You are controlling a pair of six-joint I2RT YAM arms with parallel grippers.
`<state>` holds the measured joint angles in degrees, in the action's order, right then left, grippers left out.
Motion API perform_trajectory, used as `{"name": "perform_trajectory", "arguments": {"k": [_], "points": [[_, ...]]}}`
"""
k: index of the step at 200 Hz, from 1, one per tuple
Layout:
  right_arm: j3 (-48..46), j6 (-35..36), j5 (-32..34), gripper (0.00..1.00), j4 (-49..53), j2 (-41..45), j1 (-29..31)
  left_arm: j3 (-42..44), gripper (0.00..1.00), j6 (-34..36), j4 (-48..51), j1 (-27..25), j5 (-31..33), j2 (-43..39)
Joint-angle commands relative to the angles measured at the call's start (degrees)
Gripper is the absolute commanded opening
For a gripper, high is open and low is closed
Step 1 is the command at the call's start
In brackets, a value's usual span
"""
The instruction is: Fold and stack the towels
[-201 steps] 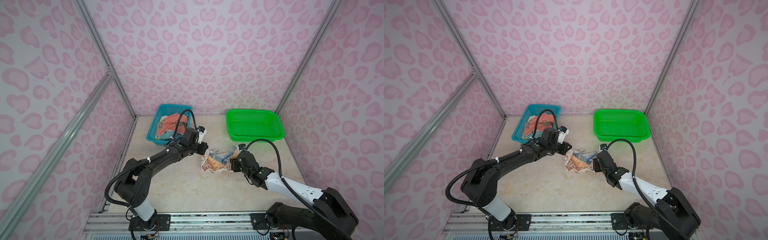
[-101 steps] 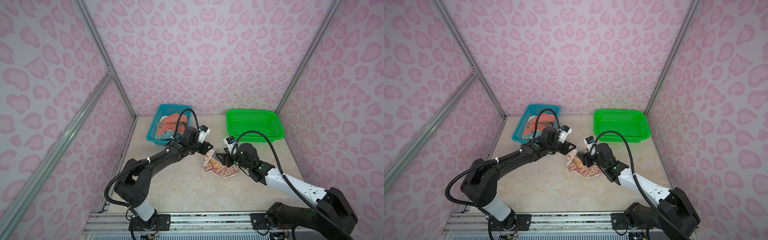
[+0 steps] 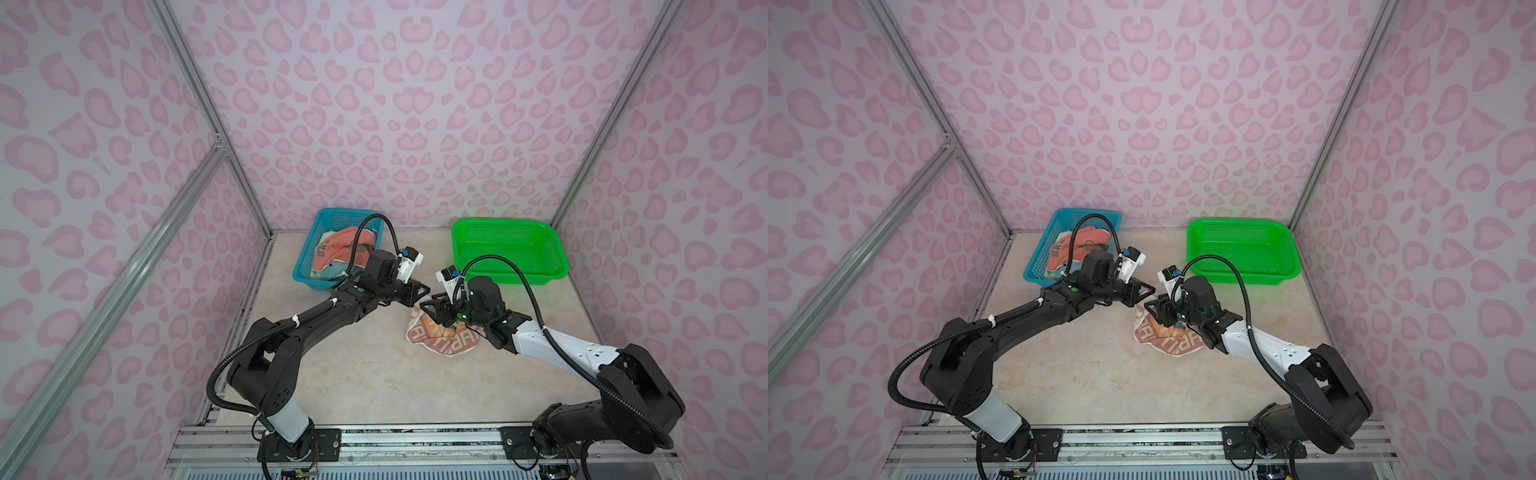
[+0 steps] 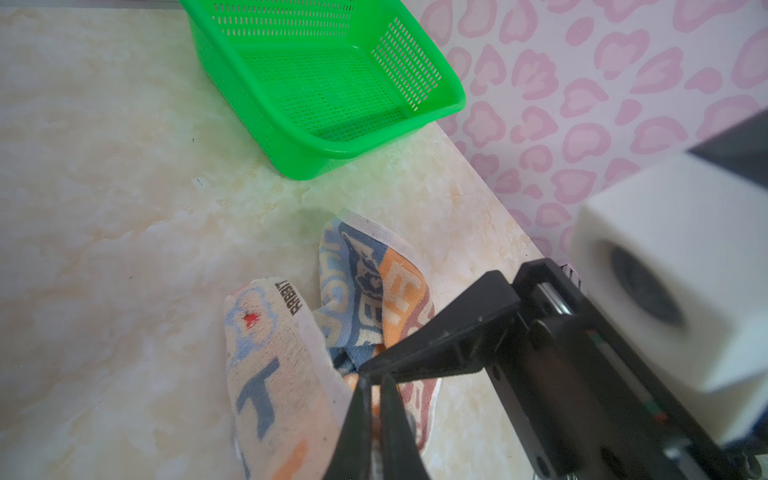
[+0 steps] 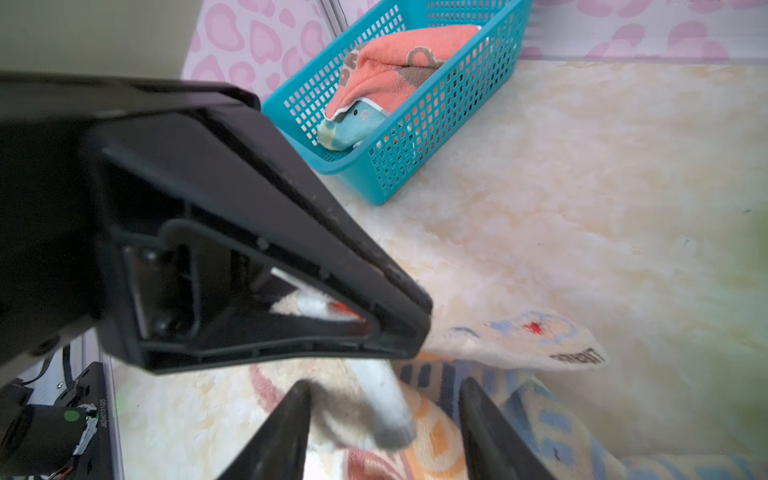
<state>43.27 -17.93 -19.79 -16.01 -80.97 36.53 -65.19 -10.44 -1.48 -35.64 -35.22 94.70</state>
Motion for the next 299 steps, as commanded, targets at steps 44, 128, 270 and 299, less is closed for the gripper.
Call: {"name": "perform_trajectory", "arguments": {"k": [44, 128, 270, 299], "points": [[-0.28, -4.45, -6.48, 0.31, -6.78, -1.19, -1.32, -1.80, 0.02, 0.51, -1.70, 0.04, -1.00, 0.40], [4.60, -0.58, -5.30, 0.00, 6.36, -0.18, -2.17, -4.35, 0.08, 0.70, 0.30, 0.15, 2.48, 2.84], [-11.99, -2.59, 25.07, 0.00, 39.55, 25.67, -9.11, -23.47, 0.49, 10.17, 18.41, -0.04, 12.46, 16.19], [-13.05, -5.03, 28.28, 0.00, 39.48, 23.51, -9.53, -26.65, 0.53, 9.54, 20.53, -1.52, 12.65, 21.09]]}}
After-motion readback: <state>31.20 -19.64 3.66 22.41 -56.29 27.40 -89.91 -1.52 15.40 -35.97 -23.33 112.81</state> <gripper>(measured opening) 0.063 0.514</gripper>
